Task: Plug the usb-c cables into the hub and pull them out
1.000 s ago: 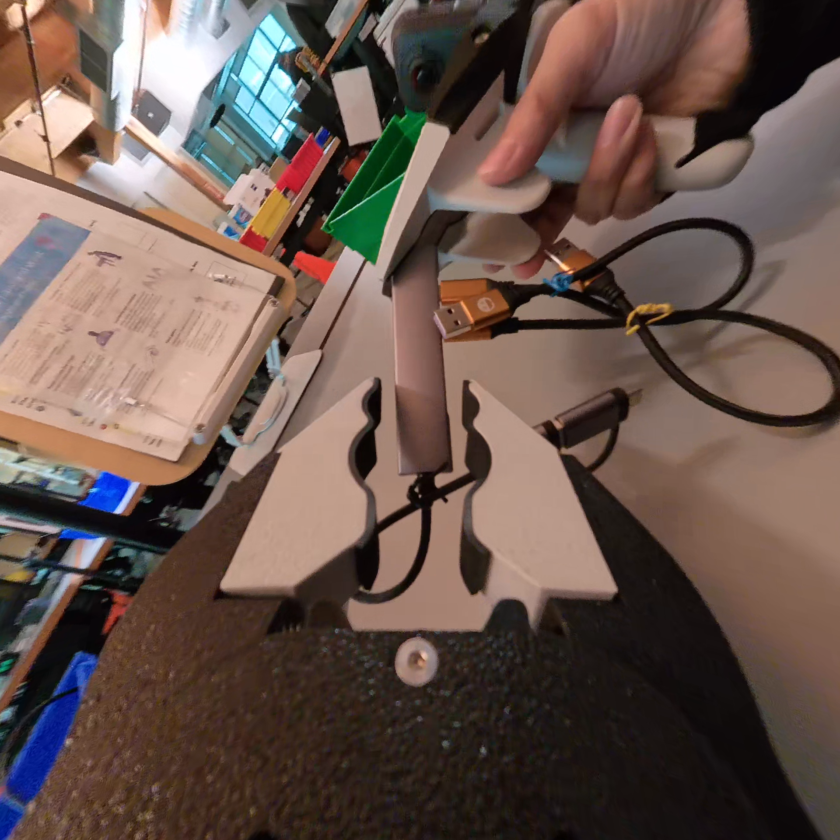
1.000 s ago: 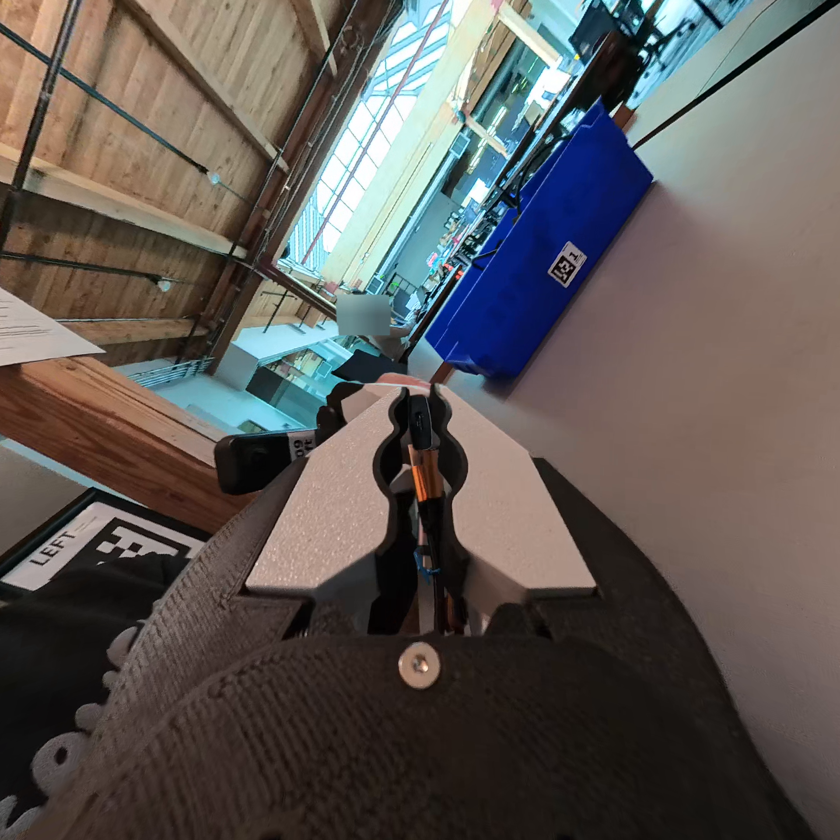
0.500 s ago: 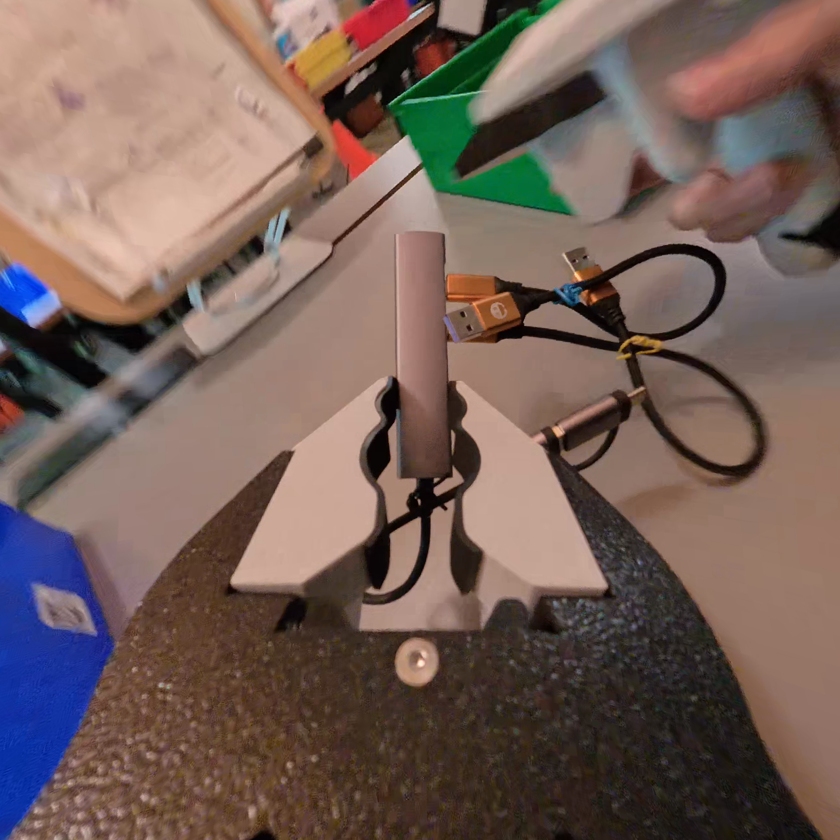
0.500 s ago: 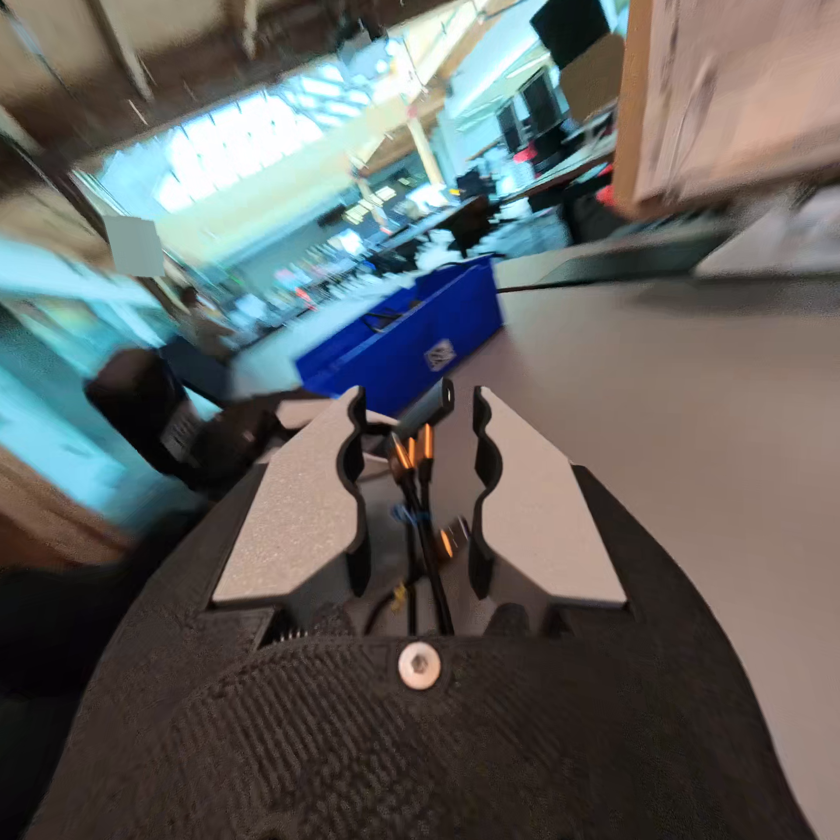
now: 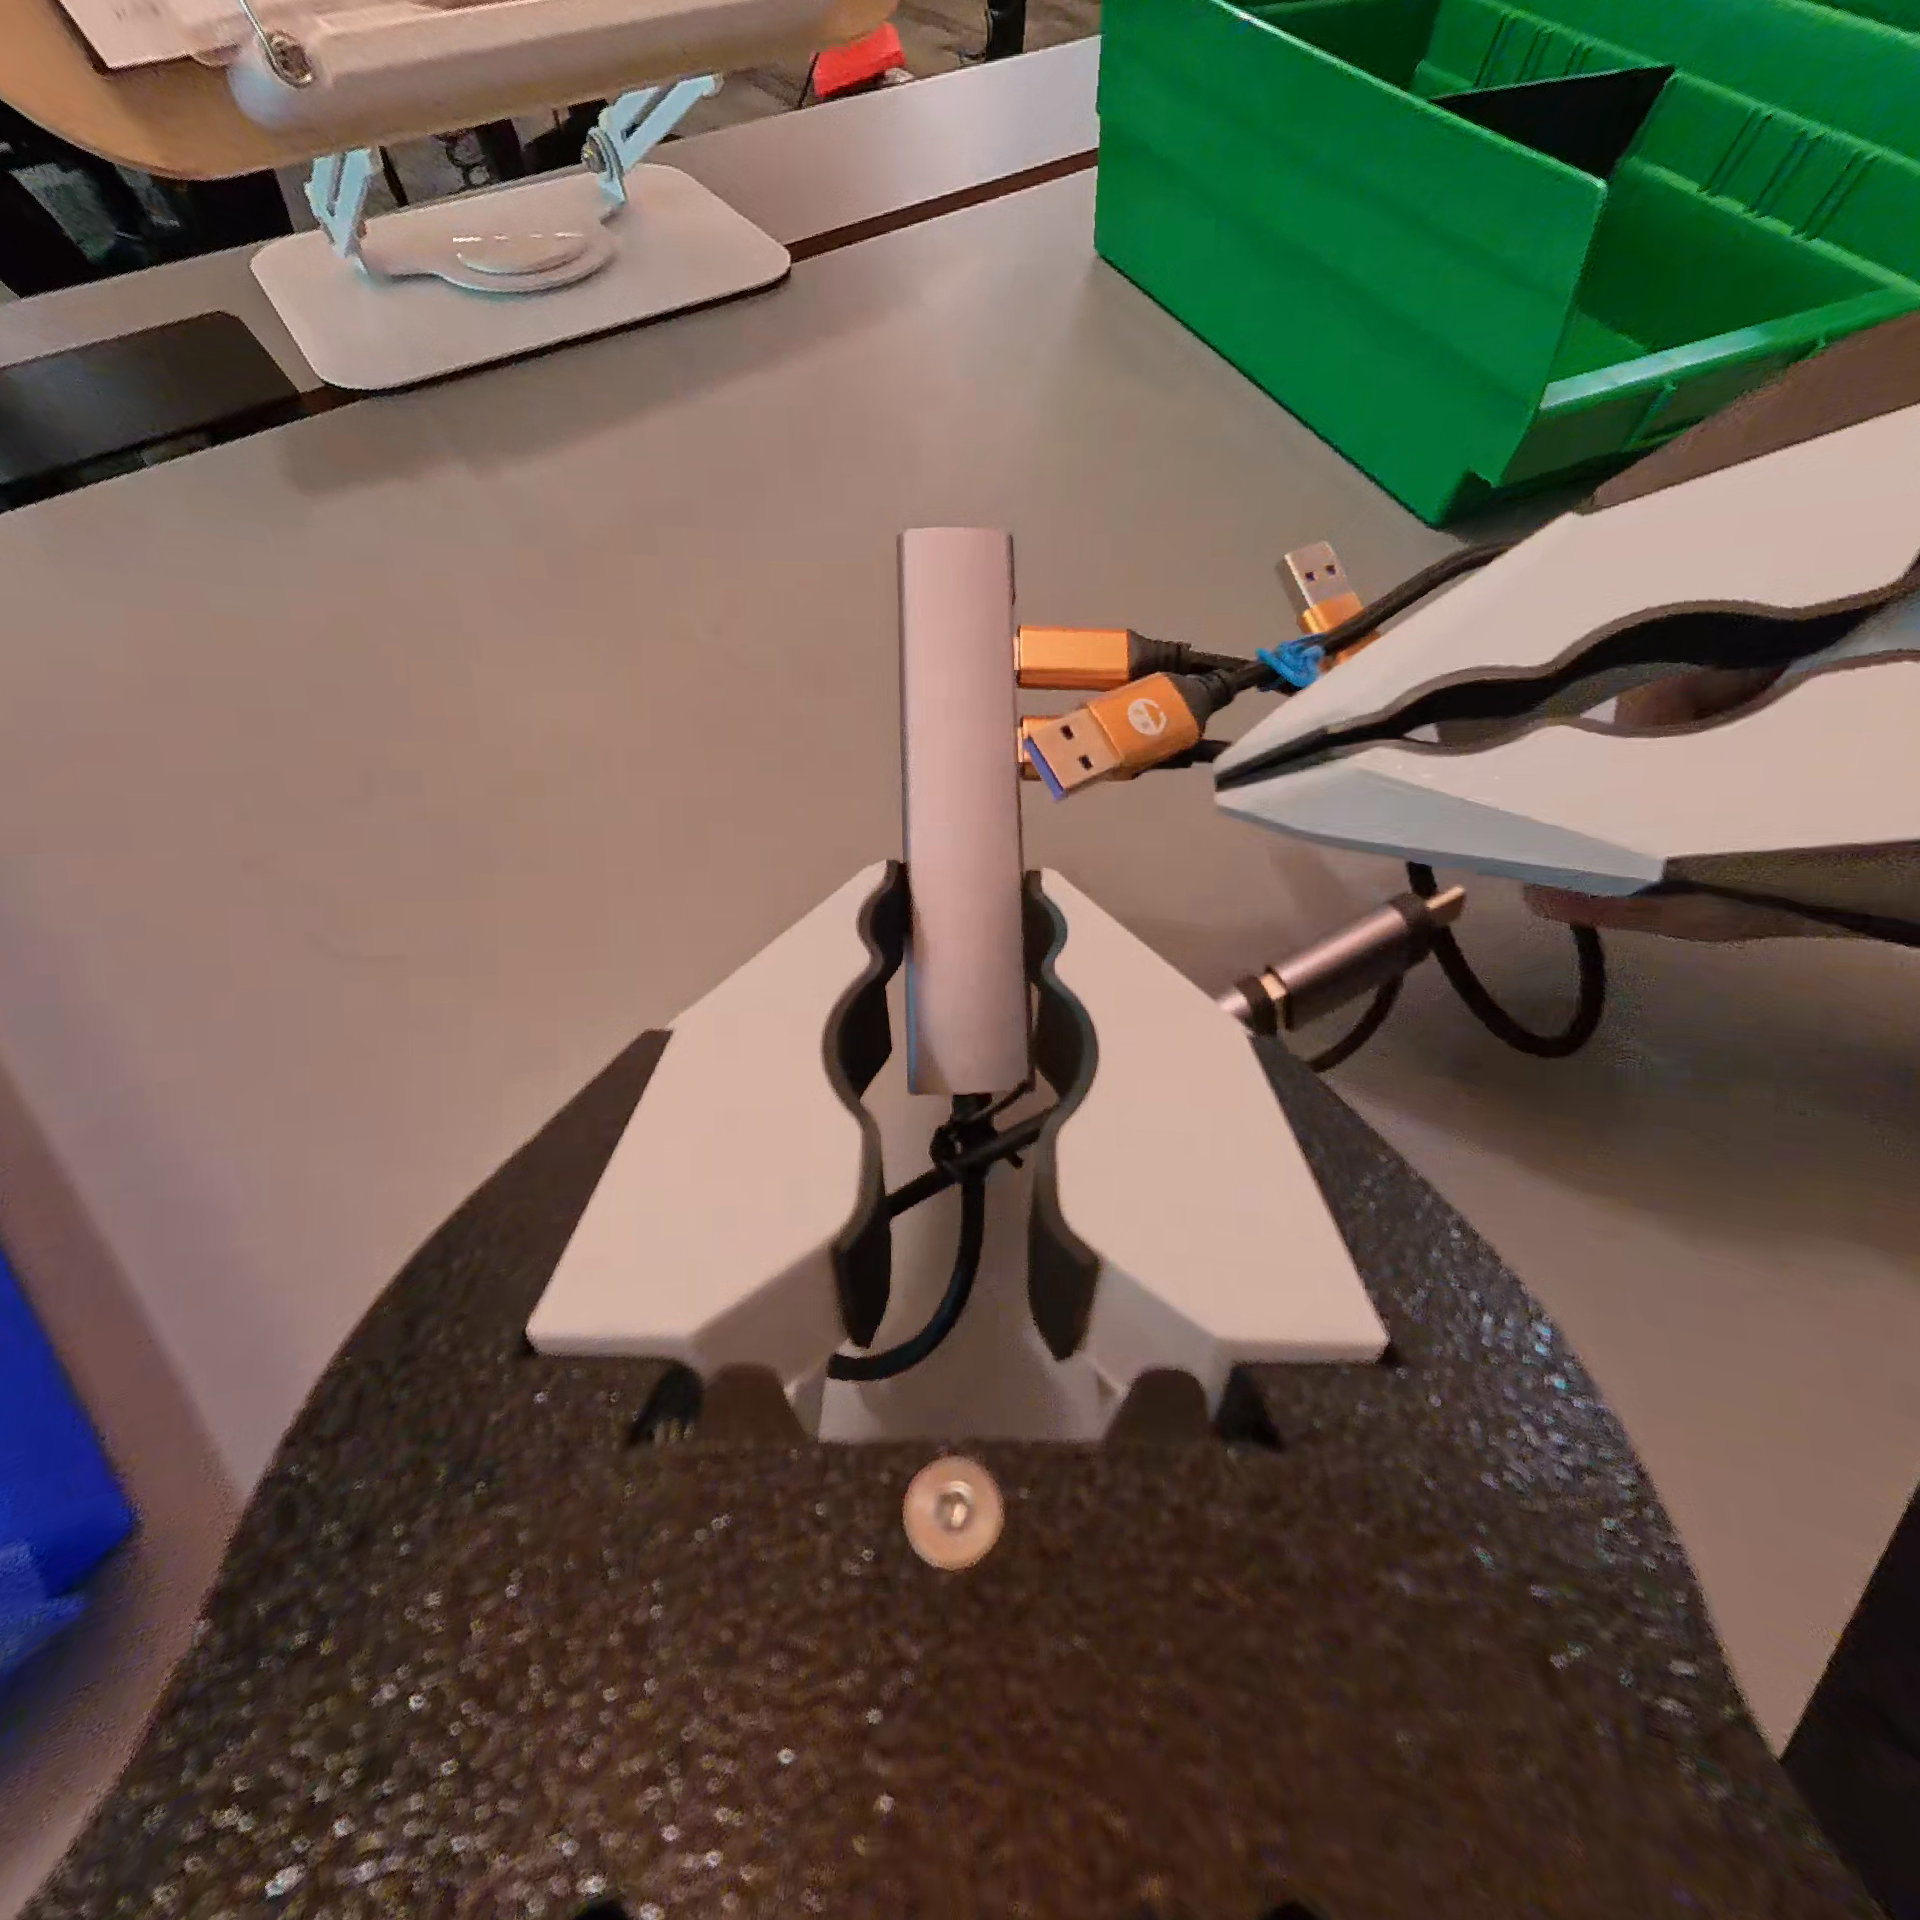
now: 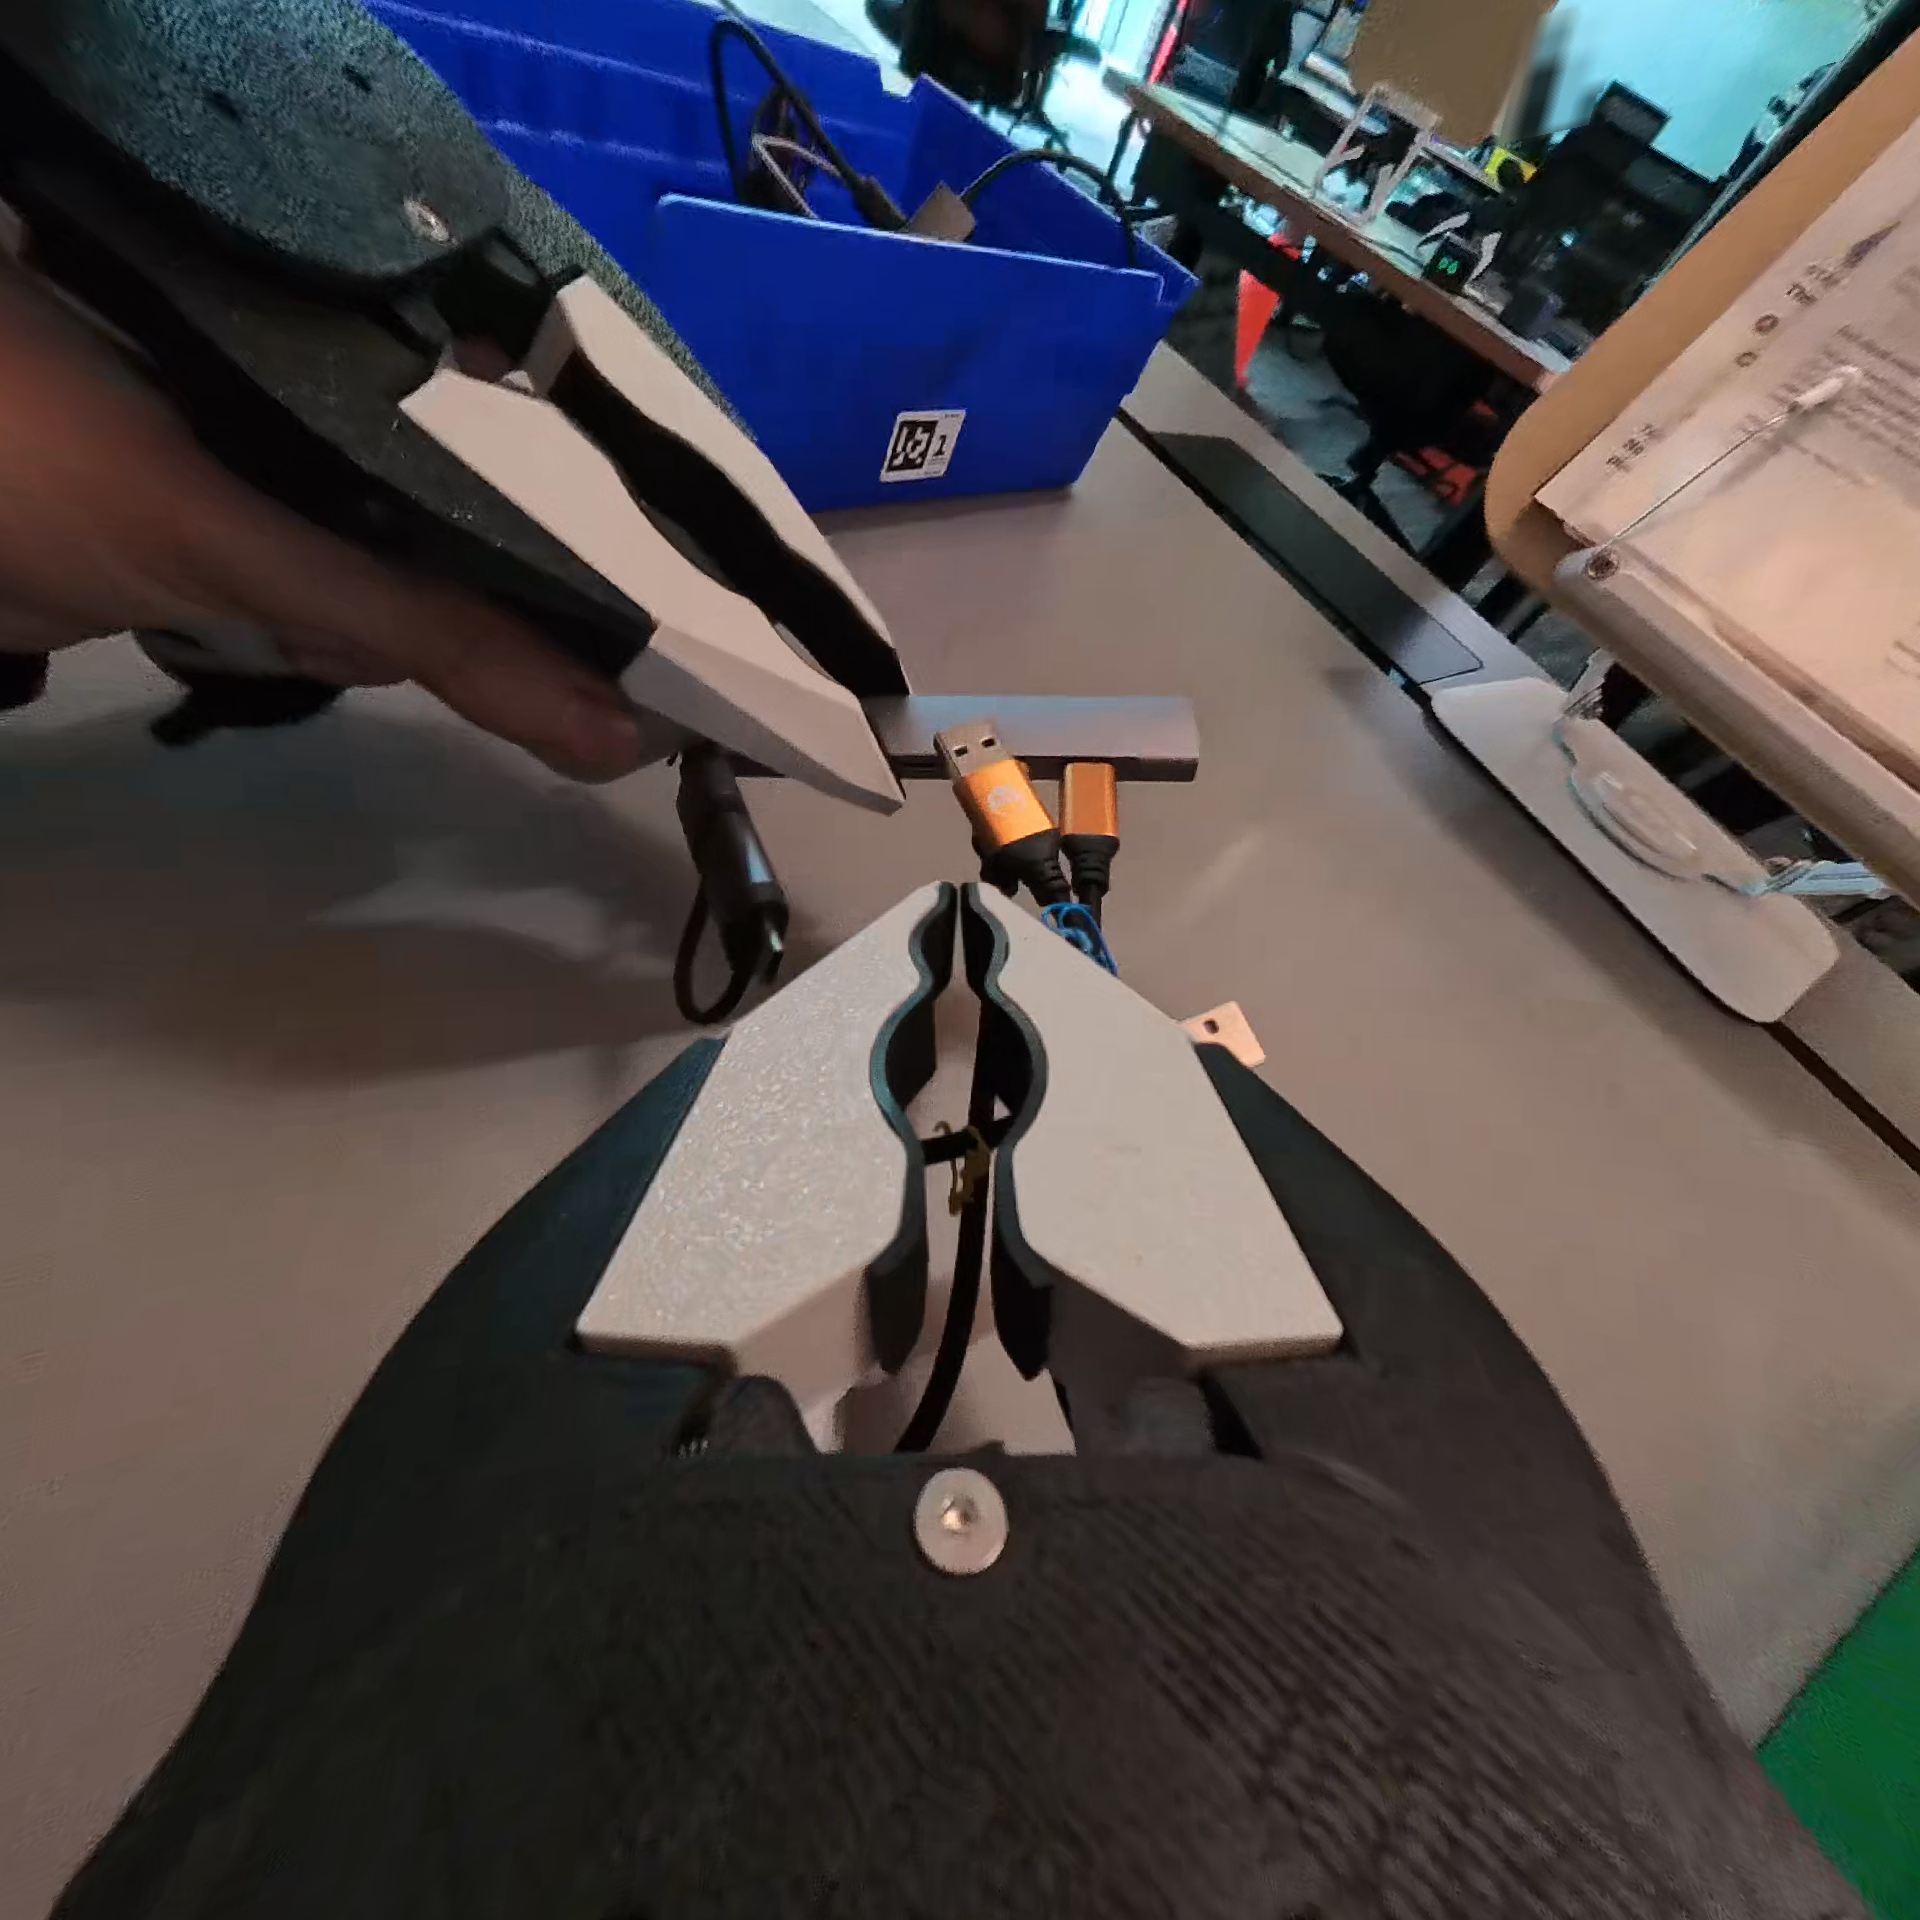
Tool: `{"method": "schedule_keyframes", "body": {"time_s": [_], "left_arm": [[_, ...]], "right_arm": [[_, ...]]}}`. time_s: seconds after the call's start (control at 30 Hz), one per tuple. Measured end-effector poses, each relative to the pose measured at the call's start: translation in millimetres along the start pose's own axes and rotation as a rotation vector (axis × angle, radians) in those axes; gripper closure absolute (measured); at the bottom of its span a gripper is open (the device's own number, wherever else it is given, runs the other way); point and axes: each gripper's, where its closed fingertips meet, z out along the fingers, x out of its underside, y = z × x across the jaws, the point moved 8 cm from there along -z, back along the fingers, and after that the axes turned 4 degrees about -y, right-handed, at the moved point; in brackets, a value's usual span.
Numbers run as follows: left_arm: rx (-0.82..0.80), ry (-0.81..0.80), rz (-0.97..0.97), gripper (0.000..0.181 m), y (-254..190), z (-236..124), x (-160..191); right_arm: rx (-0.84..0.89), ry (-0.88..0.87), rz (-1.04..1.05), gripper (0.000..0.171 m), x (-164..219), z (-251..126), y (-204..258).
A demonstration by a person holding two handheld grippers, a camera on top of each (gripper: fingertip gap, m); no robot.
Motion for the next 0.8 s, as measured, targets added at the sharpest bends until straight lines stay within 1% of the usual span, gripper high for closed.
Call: {"method": "schedule_keyframes", "body": {"time_s": [0.17, 0.23, 0.27, 0.3, 0.33, 0.4, 0.57, 0.8], "left_arm": [[-0.008, 0.02, -0.001, 0.161, -0.1, 1.2, 3.6], [-0.022, 0.024, 0.001, 0.161, 1.1, 1.3, 4.5], [-0.034, 0.019, 0.002, 0.161, 2.3, 1.1, 4.6], [-0.035, 0.011, -0.001, 0.161, 3.2, 0.5, 4.2], [-0.03, 0.004, -0.016, 0.161, 4.1, -0.4, 3.3], [-0.008, -0.012, -0.033, 0.161, 3.8, -2.2, 0.9], [-0.007, -0.006, -0.029, 0.161, 2.6, -2.5, 0.6], [0.024, 0.005, -0.087, 0.161, 1.7, -0.7, 1.9]], "right_arm": [[-0.005, 0.016, 0.006, 0.17, 4.9, 4.7, 3.4], [-0.002, 0.04, 0.012, 0.165, 3.5, 3.9, 3.9], [0.027, 0.047, -0.001, 0.16, 2.0, 3.0, 2.7], [0.055, 0.071, -0.025, 0.15, 2.4, 2.8, 1.9], [0.065, 0.093, -0.054, 0.15, 3.6, 3.4, 2.4], [0.046, 0.08, -0.071, 0.148, 5.7, 6.9, 6.1], [0.094, 0.005, -0.046, 0.161, 6.1, 7.5, 1.9], [0.103, -0.096, -0.061, 0.163, 10.2, 8.0, -1.0]]}}
